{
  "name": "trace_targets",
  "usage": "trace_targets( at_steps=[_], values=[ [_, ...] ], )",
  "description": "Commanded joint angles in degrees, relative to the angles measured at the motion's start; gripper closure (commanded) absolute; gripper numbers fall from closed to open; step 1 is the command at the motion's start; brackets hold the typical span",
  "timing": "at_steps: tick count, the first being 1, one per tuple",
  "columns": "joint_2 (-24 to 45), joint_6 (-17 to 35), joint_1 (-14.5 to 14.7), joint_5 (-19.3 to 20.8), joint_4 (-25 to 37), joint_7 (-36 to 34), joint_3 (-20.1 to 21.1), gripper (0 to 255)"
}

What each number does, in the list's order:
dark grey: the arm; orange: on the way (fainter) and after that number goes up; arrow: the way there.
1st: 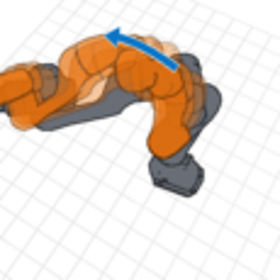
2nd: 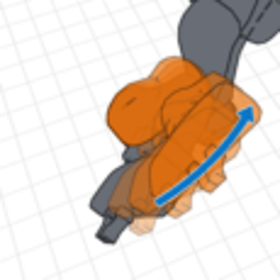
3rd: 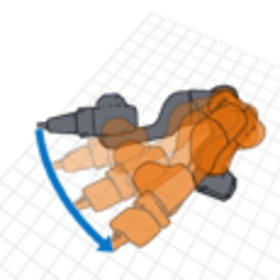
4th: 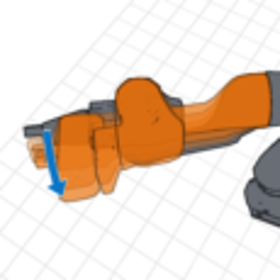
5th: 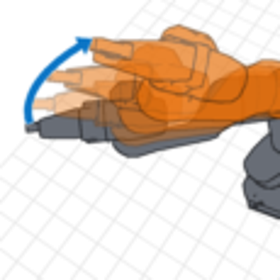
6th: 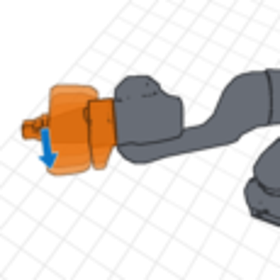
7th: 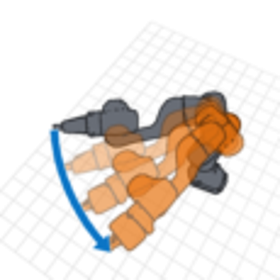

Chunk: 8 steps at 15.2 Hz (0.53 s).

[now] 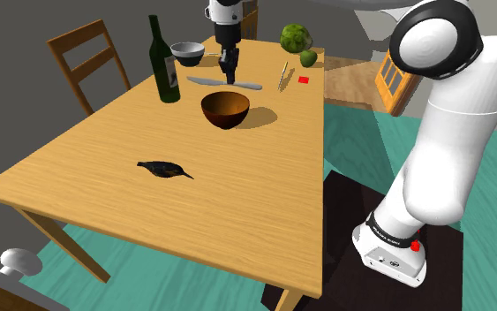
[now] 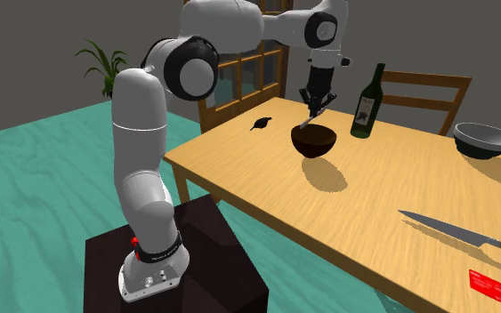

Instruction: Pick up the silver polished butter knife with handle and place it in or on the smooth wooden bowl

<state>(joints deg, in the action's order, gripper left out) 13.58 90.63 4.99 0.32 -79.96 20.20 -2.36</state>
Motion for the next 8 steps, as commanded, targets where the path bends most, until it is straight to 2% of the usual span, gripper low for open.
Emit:
trace_targets(
  at_steps=[1, 8],
  values=[
    [0.0, 1.7, -0.1, 0.0, -1.7, 0.1, 0.0, 255],
    [-0.6, 7.3, 0.0, 0.0, -7.9, 0.0, 0.0, 255]
  ],
)
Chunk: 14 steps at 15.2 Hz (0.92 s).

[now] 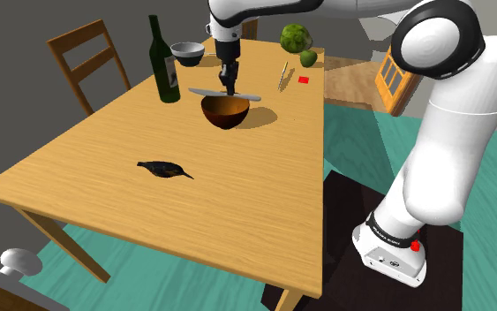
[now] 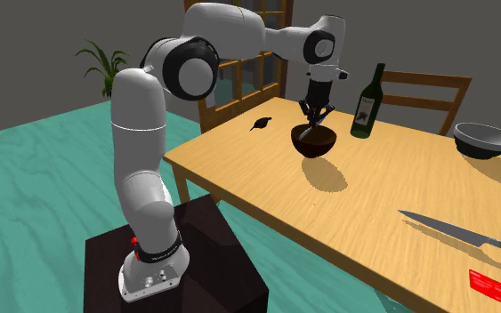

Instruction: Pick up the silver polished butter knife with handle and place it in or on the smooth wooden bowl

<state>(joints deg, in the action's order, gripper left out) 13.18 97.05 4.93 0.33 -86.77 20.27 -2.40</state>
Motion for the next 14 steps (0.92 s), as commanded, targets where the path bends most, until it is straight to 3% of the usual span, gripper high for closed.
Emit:
trace_targets(
  at_steps=[1, 9, 10, 14],
  values=[
    [-0.2, 2.2, 0.0, 0.0, -2.4, -0.1, 0.0, 255],
    [-0.2, 2.2, 0.0, 0.0, -2.4, -0.1, 0.0, 255],
    [-0.2, 2.2, 0.0, 0.0, -2.4, -0.1, 0.0, 0],
    [-0.2, 2.2, 0.0, 0.0, -2.4, -0.1, 0.0, 0]
  ],
)
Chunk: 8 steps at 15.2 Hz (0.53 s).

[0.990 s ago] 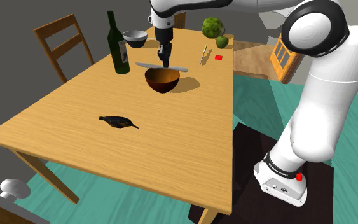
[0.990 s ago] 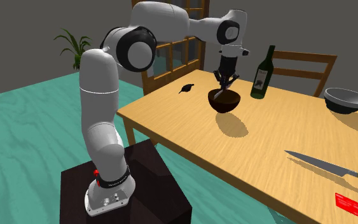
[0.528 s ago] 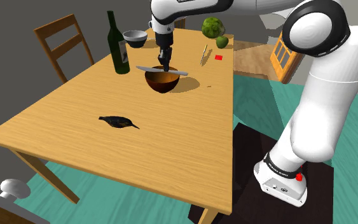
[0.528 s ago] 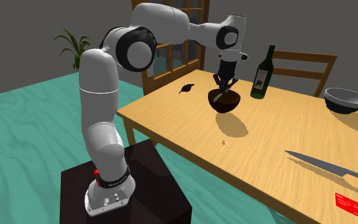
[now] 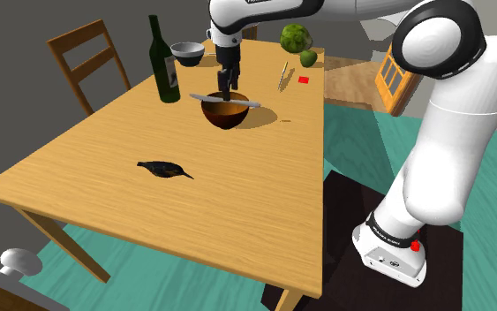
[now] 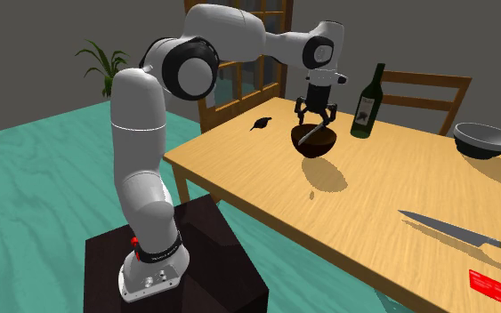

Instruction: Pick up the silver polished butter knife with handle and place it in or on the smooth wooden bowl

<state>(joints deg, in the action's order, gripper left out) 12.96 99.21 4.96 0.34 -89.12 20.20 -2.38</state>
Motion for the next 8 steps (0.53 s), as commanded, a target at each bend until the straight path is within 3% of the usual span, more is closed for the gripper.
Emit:
trace_targets(
  at_steps=[1, 5, 8],
  values=[
    [0.0, 0.0, 0.0, 0.0, 0.0, 0.0, 0.0, 0],
    [1.2, -7.8, 0.0, -0.1, 9.0, 0.0, 0.0, 0],
    [1.2, -7.8, 0.0, -0.1, 9.0, 0.0, 0.0, 0]
  ],
)
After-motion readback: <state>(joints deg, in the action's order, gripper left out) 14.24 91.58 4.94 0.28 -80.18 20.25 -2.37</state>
